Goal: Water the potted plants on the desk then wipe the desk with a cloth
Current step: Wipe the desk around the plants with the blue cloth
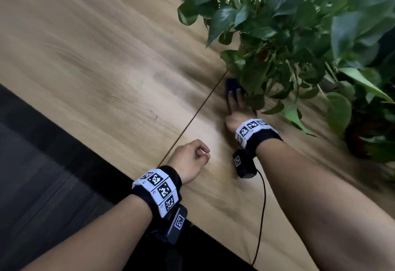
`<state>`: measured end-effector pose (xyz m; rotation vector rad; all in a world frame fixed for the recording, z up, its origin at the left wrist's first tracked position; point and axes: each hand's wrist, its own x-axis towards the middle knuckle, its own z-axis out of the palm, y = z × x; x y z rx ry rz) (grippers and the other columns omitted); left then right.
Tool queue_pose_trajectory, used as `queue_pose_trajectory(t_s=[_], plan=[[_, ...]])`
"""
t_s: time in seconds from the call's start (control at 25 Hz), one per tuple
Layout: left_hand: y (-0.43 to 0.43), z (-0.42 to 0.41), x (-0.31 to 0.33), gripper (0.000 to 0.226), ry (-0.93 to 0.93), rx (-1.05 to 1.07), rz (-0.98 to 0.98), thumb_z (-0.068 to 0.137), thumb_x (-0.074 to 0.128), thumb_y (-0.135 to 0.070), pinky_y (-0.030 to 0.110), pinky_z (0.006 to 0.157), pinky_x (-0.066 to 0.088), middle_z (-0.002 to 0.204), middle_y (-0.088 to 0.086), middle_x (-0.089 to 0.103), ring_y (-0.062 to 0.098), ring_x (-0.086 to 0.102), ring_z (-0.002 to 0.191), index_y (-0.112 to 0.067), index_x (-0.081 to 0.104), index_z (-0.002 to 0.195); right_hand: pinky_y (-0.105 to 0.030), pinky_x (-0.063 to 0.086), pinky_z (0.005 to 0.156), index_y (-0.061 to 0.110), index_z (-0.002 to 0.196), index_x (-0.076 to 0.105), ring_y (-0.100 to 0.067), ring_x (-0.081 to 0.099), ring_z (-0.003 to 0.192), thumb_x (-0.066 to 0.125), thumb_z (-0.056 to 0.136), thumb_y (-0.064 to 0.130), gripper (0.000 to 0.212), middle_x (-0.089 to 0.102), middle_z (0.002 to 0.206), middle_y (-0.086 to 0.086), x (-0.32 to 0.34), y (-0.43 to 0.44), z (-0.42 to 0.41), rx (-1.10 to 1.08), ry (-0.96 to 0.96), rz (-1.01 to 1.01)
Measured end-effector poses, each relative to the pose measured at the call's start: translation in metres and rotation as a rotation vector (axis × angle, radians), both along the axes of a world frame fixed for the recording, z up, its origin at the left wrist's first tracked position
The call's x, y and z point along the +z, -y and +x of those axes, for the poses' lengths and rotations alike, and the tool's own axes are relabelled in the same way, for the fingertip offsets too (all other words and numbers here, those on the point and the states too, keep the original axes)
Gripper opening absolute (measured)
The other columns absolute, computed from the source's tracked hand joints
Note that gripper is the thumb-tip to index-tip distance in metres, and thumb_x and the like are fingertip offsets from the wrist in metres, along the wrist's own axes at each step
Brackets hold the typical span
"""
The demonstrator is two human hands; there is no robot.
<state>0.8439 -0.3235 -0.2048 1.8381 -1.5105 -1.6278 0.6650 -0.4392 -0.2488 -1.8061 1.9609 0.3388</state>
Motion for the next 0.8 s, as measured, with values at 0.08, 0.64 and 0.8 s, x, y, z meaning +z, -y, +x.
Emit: queue_pose_trajectory(t_s=[0.08, 0.64, 0.8], plan=[[0.005, 0.002, 0.007, 0.007, 0.006, 0.026, -0.008, 0.081, 0.061, -0.019, 0.032, 0.082, 0.052, 0.076, 0.000, 0.068, 0.023, 0.065, 0.082, -0.020, 0.064, 0.088, -0.041, 0.005, 0.114, 0.025, 0.149, -0.004, -0.026, -0.009, 0.143, 0.043, 0.088, 0.020, 0.077, -0.016, 0.157, -0.001, 0.005, -0.006, 0.021, 0.197, 0.099, 0.012], [-0.030, -0.097, 0.051, 0.012, -0.066, -0.132, -0.002, 0.082, 0.059, -0.019, 0.038, 0.085, 0.053, 0.085, 0.004, 0.071, 0.023, 0.067, 0.084, -0.017, 0.064, 0.093, -0.037, 0.014, 0.111, 0.025, 0.149, 0.002, -0.031, 0.002, 0.143, 0.036, 0.095, 0.017, 0.065, -0.006, 0.158, -0.008, 0.055, -0.087, -0.151, -0.221, -0.072, -0.045], [-0.044, -0.134, 0.052, 0.006, -0.106, -0.217, -0.009, 0.081, 0.060, -0.017, 0.038, 0.081, 0.055, 0.078, 0.004, 0.069, 0.026, 0.067, 0.079, -0.021, 0.063, 0.085, -0.037, 0.002, 0.115, 0.025, 0.149, 0.000, -0.028, -0.009, 0.143, 0.035, 0.095, 0.017, 0.065, -0.014, 0.157, -0.005, 0.068, -0.095, -0.142, -0.077, 0.013, -0.060]])
